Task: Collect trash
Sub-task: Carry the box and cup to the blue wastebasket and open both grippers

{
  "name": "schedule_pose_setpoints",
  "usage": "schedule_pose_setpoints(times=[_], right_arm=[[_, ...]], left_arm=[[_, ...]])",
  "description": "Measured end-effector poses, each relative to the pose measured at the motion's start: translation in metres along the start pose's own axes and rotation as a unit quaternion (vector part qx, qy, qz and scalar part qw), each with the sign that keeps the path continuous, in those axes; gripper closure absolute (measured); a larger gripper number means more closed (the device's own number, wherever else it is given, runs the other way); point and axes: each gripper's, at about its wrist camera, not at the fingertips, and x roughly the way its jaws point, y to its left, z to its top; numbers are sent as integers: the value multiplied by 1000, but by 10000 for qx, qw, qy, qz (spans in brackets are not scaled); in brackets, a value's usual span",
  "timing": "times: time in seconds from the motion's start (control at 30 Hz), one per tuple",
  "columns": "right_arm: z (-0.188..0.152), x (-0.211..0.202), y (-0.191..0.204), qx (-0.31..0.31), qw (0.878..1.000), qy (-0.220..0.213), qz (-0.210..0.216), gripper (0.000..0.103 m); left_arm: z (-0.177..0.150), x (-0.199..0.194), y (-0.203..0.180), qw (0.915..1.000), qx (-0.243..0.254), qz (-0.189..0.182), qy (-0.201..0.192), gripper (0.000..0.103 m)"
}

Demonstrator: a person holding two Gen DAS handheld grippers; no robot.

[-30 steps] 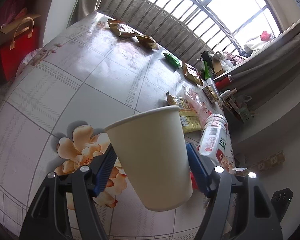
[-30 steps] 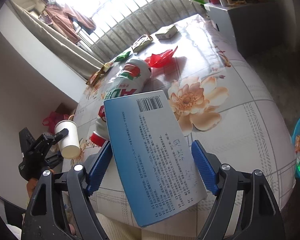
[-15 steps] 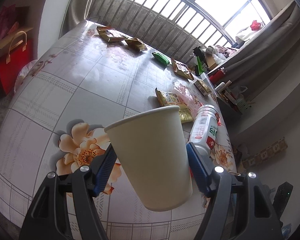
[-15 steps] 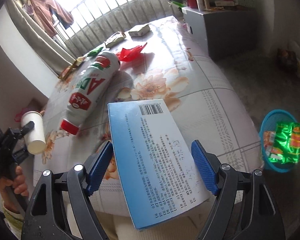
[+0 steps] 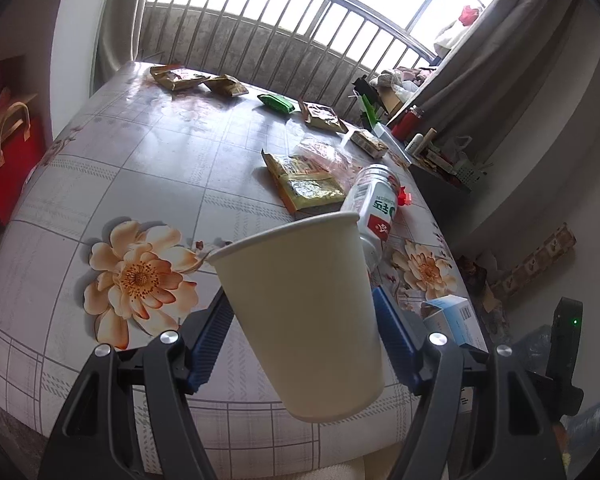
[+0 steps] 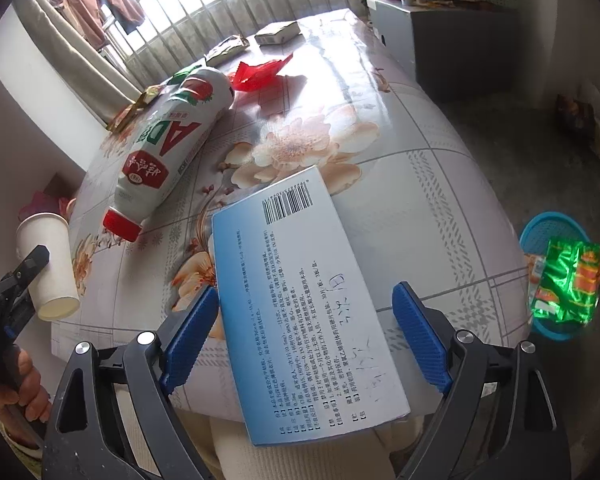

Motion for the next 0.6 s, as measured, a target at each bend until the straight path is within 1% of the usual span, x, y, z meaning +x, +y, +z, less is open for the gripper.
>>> schedule_pose_setpoints(times=[0.23, 0.43, 0.53, 0.6], right_arm=[[-5, 1, 11, -358, 9986, -1, -391, 18], [-9, 5, 16, -619, 9960, -1, -652, 19], [-11, 4, 15, -676, 9959, -57, -605, 30], [-10, 2, 13, -624, 9965, -93, -553, 30]], left_arm=[[-2, 0, -21, 9990, 430, 45, -99, 35], [-2, 1, -34, 9980, 623, 31, -125, 35], [-2, 3, -39, 9977, 663, 4, -112, 35], [-2, 3, -41, 9976, 687, 5, -102, 35]])
